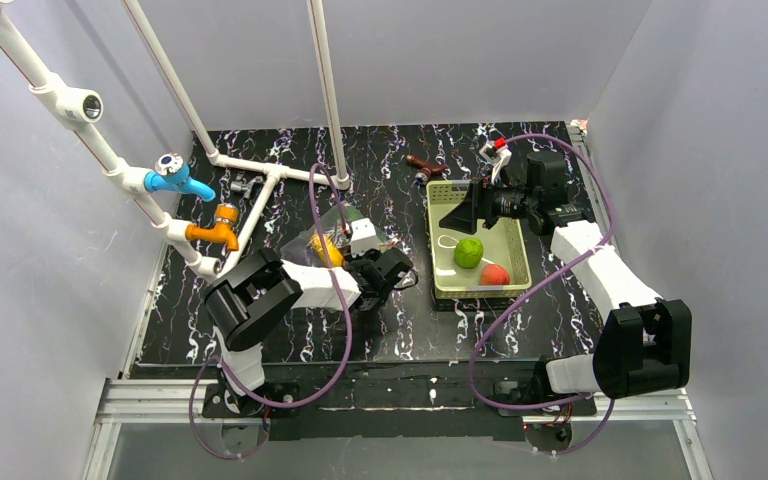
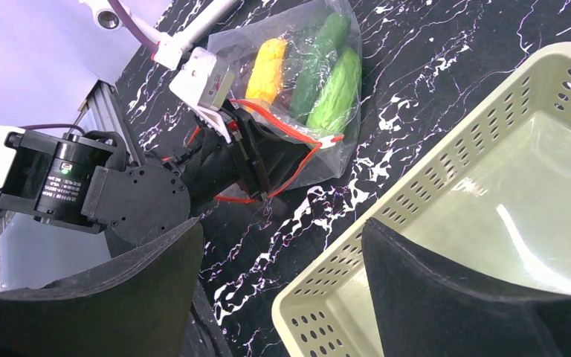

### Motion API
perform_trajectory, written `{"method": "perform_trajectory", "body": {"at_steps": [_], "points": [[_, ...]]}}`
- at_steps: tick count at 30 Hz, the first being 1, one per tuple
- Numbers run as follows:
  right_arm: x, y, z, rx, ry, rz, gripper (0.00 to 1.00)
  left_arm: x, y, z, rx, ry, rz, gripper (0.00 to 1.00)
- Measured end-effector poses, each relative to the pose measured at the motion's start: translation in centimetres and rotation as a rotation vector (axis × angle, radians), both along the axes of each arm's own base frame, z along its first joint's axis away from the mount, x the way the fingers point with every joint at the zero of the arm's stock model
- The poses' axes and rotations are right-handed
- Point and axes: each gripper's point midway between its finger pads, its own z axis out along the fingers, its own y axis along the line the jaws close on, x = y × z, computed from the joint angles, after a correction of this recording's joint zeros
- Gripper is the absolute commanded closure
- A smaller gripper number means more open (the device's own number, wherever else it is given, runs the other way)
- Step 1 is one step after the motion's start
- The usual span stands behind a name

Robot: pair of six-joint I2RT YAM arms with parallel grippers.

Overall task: Open the zip-top bag and remove the fake food
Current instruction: Pick up the fake vegetable from the zipper food storage bag.

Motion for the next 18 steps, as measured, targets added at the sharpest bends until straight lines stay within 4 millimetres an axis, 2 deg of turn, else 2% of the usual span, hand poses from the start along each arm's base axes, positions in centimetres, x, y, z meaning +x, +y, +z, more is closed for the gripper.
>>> {"method": "perform_trajectory", "body": {"at_steps": [2,7,11,13,18], "points": [[0.0,0.0,0.0,0.000,0.000,0.000,0.16,0.0,0.2,-0.1,0.000,0.004,0.011,0.99],[0.0,0.0,0.0,0.000,0.000,0.000,0.16,0.0,0.2,0.0,0.011,0.013,-0.013,1.00],[0.0,-0.1,0.0,0.000,0.001,-0.002,0.16,-1.2,0.1,0.3,0.017,0.065,-0.096,1.00],[0.1,-0.2,0.0,0.001,0.002,-0.004,0.16,-2.1,-0.3,1.2,-0.006,0.096,-0.149,1.00],[-0.1,-0.1,0.0,0.002,-0.004,0.009,0.16,-4.5,-1.2,4.6,-0.112,0.148,-0.264,1.00]]}}
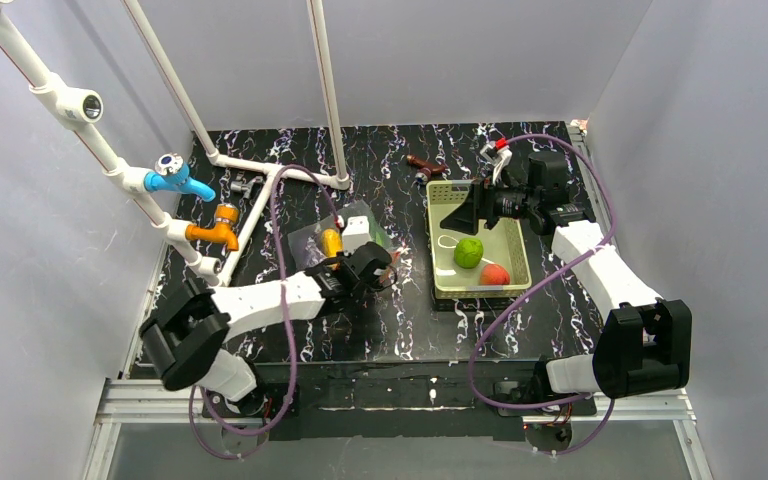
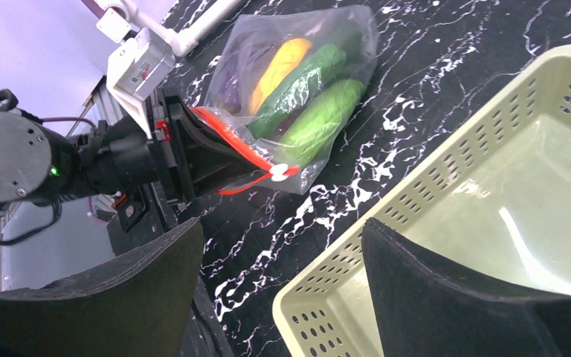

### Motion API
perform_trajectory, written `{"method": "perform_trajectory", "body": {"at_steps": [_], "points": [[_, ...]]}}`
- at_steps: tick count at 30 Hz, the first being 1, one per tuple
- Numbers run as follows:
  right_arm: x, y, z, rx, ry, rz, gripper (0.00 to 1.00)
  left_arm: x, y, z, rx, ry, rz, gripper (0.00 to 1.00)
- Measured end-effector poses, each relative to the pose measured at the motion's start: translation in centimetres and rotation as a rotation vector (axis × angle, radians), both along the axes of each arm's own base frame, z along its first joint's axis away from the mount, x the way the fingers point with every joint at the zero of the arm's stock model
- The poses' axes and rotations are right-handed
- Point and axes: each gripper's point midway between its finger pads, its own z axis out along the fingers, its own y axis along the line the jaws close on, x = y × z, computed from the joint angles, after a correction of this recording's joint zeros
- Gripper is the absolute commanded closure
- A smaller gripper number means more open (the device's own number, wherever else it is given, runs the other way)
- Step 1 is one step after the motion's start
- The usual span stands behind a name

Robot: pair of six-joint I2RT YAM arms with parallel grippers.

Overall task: Open the zip-top bag and remove the fake food
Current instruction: Pick up the fake vegetable from the zipper food storage bag.

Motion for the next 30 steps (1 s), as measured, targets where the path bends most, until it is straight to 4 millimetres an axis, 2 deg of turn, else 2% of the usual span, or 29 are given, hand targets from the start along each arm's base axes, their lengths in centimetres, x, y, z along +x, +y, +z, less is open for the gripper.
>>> {"method": "perform_trajectory", "body": {"at_steps": [6,12,18,24,30], "points": [[-0.9,0.4,0.4,0.024,-0.021,0.070,0.16,-3.2,1.1,0.9,-0.017,0.087,-0.089,1.00],[-1.4,0.6,0.6,0.036,-0.030,0.105,0.16,-5.5,1.8,0.5,0.047,0.189,-0.188,1.00],[-1.7,0.7,0.6,0.043,-0.024,0.119,0.16,-6.9,1.8,1.2,0.090,0.260,-0.272,1.00],[-2.0,0.9,0.4,0.040,-0.021,0.134,0.16,-8.0,1.8,2.9,0.120,0.326,-0.368,1.00],[-2.2,1.3,0.0,0.027,-0.042,0.161,0.16,-10.0,2.9,3.3,0.187,0.404,-0.482,1.00]]}}
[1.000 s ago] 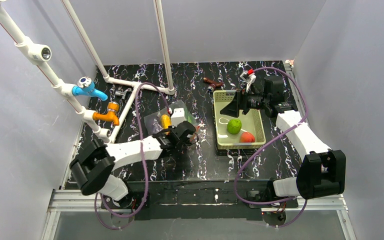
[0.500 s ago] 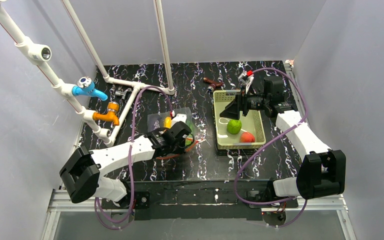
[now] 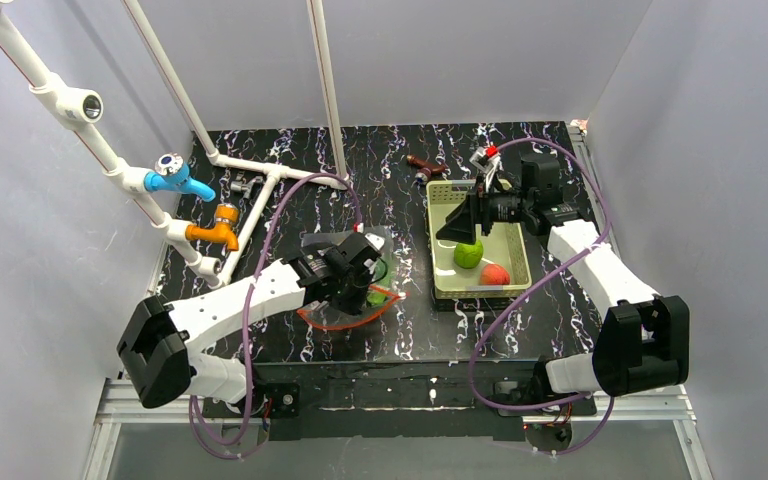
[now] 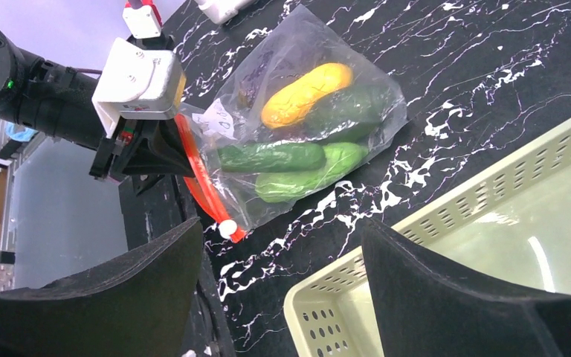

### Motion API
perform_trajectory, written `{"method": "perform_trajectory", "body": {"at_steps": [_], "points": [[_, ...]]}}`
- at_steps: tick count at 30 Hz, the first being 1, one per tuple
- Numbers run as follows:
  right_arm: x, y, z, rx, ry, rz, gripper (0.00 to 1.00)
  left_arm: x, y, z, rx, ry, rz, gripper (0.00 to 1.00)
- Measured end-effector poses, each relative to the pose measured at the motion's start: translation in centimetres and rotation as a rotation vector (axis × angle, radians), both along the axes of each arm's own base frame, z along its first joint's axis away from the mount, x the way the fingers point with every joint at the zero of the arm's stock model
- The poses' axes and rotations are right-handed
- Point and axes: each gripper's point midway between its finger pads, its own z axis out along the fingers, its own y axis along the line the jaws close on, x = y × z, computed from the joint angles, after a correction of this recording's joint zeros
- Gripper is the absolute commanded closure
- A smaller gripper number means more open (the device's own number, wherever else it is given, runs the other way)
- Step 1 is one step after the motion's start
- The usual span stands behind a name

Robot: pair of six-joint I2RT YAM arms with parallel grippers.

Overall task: Open the zip-top bag and remove the fake food
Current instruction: Pick up the fake vegetable from the zipper food storage bag.

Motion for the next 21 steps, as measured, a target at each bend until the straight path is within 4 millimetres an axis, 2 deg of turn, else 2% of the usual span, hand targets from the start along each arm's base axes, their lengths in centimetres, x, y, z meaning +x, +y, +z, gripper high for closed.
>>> {"method": "perform_trajectory", "body": {"at_steps": [3,13,17,21], "points": [[-0.1,0.1,-0.1,-0.007,-0.019,0.014,0.16,-1.1,0.5,0.2,0.019,0.044,-0.058,1.00],[-0.1,0.2,-0.8,-0.024,0.011,0.026,0.16,-3.5,0.1,1.1,-0.031,0.157,-0.156,1.00],[0.9,-0.2,-1.7,-0.077,0.002,-0.034,0.16,-4.7,0.5,1.7,-0.079,0.179,-0.159,1.00],[3.0,-1.4,-2.8,-0.170,-0.026,-0.161,0.16,-5.9,1.1,1.8,-0.118,0.195,-0.138,1.00]]}}
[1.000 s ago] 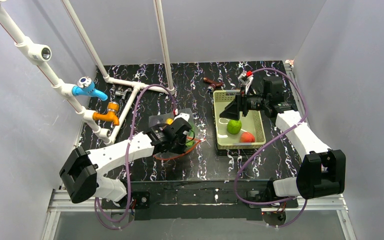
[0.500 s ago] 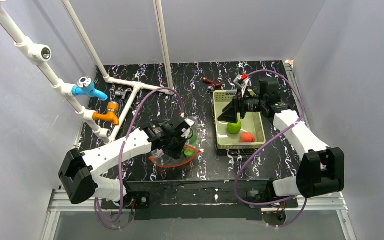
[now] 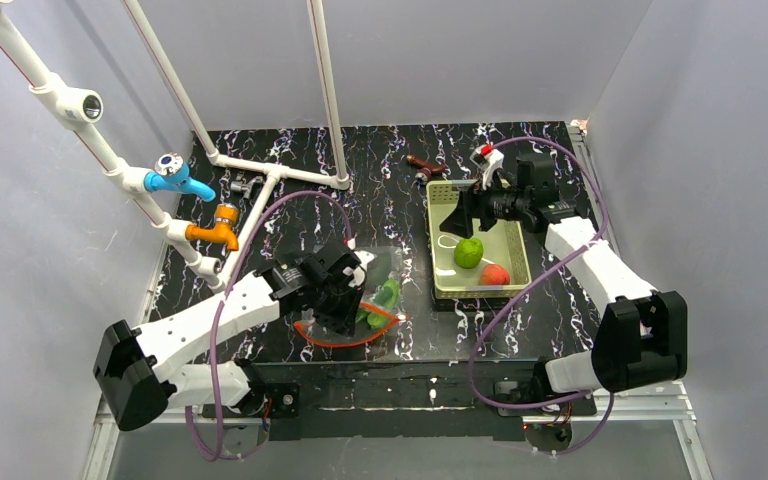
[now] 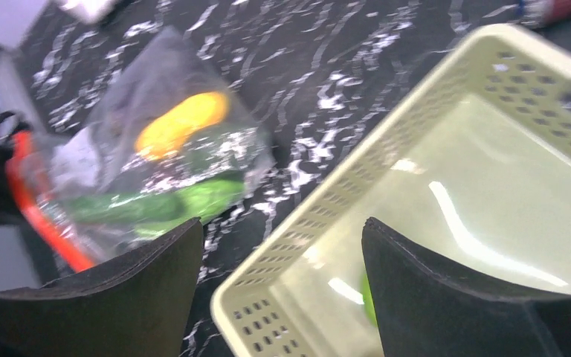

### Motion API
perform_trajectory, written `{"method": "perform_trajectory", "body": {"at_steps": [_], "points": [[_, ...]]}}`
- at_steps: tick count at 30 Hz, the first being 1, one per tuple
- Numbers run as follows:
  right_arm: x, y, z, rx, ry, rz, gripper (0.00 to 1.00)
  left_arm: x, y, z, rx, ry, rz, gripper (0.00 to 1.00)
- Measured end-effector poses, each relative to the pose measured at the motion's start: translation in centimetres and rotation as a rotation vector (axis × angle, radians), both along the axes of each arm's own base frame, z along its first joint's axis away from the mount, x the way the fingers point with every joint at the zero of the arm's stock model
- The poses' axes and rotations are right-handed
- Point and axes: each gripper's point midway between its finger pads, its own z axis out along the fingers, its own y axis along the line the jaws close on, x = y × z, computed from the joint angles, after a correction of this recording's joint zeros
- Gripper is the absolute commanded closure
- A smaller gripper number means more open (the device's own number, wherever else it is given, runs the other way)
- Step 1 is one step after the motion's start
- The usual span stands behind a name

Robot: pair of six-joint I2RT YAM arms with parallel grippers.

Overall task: Open the zip-top bag and remove the fake food
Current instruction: Pick up the fake vegetable from the zipper food storage bag.

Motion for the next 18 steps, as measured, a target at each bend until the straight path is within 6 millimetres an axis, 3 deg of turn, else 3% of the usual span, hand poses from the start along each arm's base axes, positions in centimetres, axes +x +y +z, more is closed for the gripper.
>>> {"method": "perform_trajectory", "body": {"at_steps": [4,9,18], "points": [[1.7,-1.9,-0.1,-0.083,-0.076,-0.137,0.16,-0.6,0.0,-0.8,-0.021,0.028,0.037,1.00],[3.1,-3.7,1.2,-0.127,-0.165,-0.249,0.16,-0.4,-0.4,-0.7,-0.053,0.036,0.081,1.00],[2.6,-3.4,0.7,-0.062,-0.057,-0.257,0.16,0.5,-1.7,0.7,-0.191,0.115,0.205,1.00]]}}
